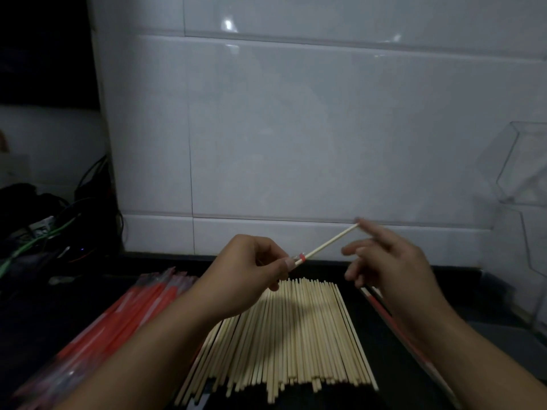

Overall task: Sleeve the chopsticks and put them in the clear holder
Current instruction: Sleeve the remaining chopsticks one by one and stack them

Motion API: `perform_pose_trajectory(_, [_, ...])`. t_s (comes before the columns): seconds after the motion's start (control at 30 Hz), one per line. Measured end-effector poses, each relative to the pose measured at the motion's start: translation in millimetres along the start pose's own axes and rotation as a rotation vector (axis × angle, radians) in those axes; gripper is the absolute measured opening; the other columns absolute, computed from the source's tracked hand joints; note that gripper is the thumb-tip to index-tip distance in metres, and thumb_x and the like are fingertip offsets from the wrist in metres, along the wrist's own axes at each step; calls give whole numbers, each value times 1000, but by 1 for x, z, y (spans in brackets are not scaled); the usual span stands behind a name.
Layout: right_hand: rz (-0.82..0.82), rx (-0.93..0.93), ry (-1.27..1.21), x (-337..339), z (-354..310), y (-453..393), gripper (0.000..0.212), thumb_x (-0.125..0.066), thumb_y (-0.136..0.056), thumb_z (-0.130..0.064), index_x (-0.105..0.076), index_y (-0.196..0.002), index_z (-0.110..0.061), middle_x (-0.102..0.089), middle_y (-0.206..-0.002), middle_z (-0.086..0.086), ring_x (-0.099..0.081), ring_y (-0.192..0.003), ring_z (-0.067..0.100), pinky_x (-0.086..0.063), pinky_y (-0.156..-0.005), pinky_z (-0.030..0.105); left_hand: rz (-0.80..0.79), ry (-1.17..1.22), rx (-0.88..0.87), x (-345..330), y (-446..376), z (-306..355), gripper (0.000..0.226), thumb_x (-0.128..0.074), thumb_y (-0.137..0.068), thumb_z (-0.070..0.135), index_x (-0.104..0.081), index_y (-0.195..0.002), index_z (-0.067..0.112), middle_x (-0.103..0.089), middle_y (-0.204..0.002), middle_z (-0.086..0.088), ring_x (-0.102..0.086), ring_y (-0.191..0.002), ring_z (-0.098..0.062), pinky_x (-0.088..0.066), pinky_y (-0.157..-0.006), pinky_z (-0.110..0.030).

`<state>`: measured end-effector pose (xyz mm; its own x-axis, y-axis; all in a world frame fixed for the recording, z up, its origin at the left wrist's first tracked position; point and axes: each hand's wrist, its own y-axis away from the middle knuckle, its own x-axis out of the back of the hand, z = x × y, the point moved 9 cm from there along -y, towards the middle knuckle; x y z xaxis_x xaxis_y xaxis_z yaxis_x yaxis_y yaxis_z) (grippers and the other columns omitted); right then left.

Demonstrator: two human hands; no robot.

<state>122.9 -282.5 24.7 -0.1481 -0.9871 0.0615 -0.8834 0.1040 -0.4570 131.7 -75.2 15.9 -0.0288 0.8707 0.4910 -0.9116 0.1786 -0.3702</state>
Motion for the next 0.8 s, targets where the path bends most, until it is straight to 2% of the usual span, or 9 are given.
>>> perform_pose_trajectory(0.07, [-217,36,167,-25,-1,9,41,-51,-95,2,-62,-127,-21,-72,-84,3,-63,-61,17,-53,-59,27,-1,-7,-9,-1,-1,0,13,-66,-92,31,-73,-86,22,-74,-77,1,-69,-70,-10,-50,-62,-18])
perform_pose_trajectory(0.17, [-414,71,303,-48,1,20,45,-53,-95,-3,-56,-129,-34,-71,-85,-1,-65,-63,13,-53,-65,24,11,-15,-23,1,-1,1,13,-67,-92,31,-73,-86,21,-74,-77,0,-70,-69,-10,-53,-64,-19])
perform_pose_trajectory(0.23, [-416,63,274,-47,0,20,51,-53,-95,-4,-48,-133,-38,-71,-85,1,-65,-64,14,-54,-67,23,12,-5,-25,2,0,1,13,-67,-92,31,-73,-87,20,-74,-77,1,-69,-68,-9,-51,-60,-13])
perform_pose_trajectory(0.3, [-327,51,306,-33,3,12,48,-55,-95,-7,-50,-133,-36,-70,-83,4,-65,-64,17,-55,-67,23,6,6,-23,1,0,1,13,-66,-92,30,-72,-87,20,-73,-77,1,-69,-68,-7,-49,-59,-10])
perform_pose_trajectory(0.4, [-247,61,706,-7,15,-3,44,-61,-92,-21,-55,-134,-28,-67,-76,-2,-62,-67,6,-48,-67,15,3,17,-25,1,-1,1,12,-66,-93,29,-72,-88,19,-73,-78,0,-69,-68,-8,-49,-59,-11])
perform_pose_trajectory(0.47, [-385,-53,945,-6,35,-2,57,-63,-90,-33,-44,-142,-25,-66,-88,-8,-60,-75,-1,-43,-68,12,0,8,-25,0,-1,1,12,-65,-93,29,-72,-89,20,-73,-79,1,-69,-70,-8,-51,-61,-12])
perform_pose_trajectory(0.53, [-561,-178,1082,-13,55,10,68,-61,-89,-39,-31,-149,-26,-61,-114,-7,-56,-94,4,-43,-80,16,2,1,-28,-1,-1,0,13,-65,-93,30,-72,-89,21,-73,-80,1,-69,-71,-8,-53,-64,-16])
perform_pose_trajectory(0.57, [-621,-200,1121,-18,61,15,70,-59,-89,-38,-28,-150,-27,-56,-118,-7,-53,-101,6,-42,-85,18,5,0,-30,-1,0,0,13,-65,-93,30,-72,-89,21,-73,-80,0,-69,-71,-9,-53,-65,-16])
perform_pose_trajectory(0.8, [-697,-221,1186,-33,69,24,55,-53,-92,-29,-35,-144,-25,-57,-131,-3,-58,-110,11,-47,-90,24,21,10,-26,1,0,0,13,-66,-93,29,-73,-88,19,-73,-79,0,-69,-70,-10,-53,-64,-17])
